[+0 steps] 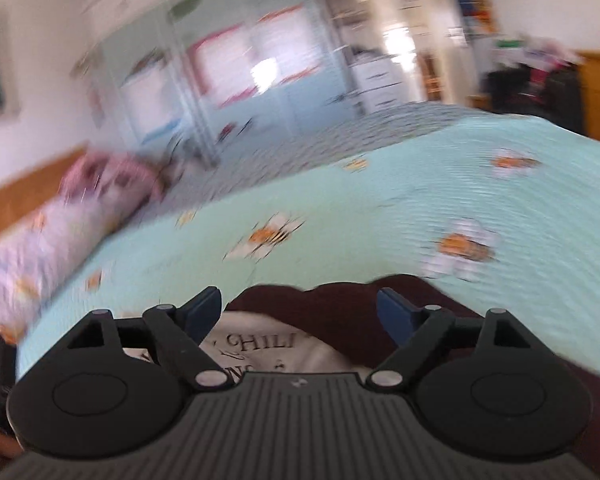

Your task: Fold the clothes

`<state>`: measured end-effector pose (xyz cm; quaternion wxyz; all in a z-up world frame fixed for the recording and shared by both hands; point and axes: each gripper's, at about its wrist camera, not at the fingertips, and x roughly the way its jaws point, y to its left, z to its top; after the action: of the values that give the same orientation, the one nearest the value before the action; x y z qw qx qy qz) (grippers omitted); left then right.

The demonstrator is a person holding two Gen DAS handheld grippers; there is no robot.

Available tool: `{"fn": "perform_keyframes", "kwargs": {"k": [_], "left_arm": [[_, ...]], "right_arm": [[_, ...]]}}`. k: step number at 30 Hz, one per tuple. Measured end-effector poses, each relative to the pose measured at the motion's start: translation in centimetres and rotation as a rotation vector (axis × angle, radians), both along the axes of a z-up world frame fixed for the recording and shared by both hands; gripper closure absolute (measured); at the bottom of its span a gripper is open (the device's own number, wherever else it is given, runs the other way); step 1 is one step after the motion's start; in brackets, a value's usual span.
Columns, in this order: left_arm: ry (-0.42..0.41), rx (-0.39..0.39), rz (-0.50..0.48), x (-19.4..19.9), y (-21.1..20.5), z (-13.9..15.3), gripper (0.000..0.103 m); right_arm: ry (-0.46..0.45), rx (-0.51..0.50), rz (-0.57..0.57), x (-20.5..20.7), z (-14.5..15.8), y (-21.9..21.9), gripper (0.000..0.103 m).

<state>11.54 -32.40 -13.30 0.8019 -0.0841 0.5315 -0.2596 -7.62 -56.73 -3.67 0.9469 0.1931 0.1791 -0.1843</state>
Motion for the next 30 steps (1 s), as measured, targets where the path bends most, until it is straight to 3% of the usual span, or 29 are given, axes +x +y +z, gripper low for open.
{"fn": "perform_keyframes", "kwargs": {"k": [6, 8, 9, 10, 11, 12, 13, 15, 18, 21, 30], "left_arm": [[-0.028, 0.028, 0.001, 0.7, -2.2, -0.1, 0.008], [-0.047, 0.038, 0.003, 0.9, -3.0, -0.1, 0.004], [-0.057, 0.036, -0.002, 1.0, -3.3, 0.0, 0.004], [-0.066, 0.025, -0.016, 1.0, -3.7, 0.2, 0.006], [-0.076, 0.014, -0.029, 1.1, -4.0, 0.3, 0.011], [-0.085, 0.004, -0.042, 1.1, -4.3, 0.5, 0.036], [-0.091, -0.014, -0.064, 1.2, -4.6, 0.8, 0.062], [-0.154, -0.012, -0.109, 0.7, -5.3, 2.1, 0.073], [-0.254, -0.029, -0.159, 0.0, -5.7, 4.3, 0.078], [-0.338, -0.074, -0.161, -0.5, -4.6, 7.2, 0.080], [-0.734, -0.142, -0.113, -2.3, 2.2, 19.5, 0.081]], "right_arm": [[0.327, -0.113, 0.101, 10.4, -3.7, -2.1, 0.018], [0.416, -0.111, 0.106, 12.0, -5.2, -2.7, 0.018], [0.421, -0.117, 0.091, 12.4, -5.8, -3.1, 0.021], [0.425, -0.124, 0.075, 12.8, -6.3, -3.6, 0.033], [0.406, -0.115, 0.052, 12.2, -5.9, -3.9, 0.044], [0.386, -0.104, 0.028, 11.6, -5.4, -4.1, 0.069], [0.366, -0.094, 0.004, 11.0, -5.0, -4.4, 0.084], [0.325, -0.072, -0.043, 9.8, -4.1, -5.0, 0.090], [0.264, -0.041, -0.114, 7.9, -2.7, -5.9, 0.097], [0.168, -0.043, -0.173, 4.5, 0.6, -5.5, 0.099], [-0.170, -0.131, -0.205, -3.7, 11.1, -3.7, 0.099]]}}
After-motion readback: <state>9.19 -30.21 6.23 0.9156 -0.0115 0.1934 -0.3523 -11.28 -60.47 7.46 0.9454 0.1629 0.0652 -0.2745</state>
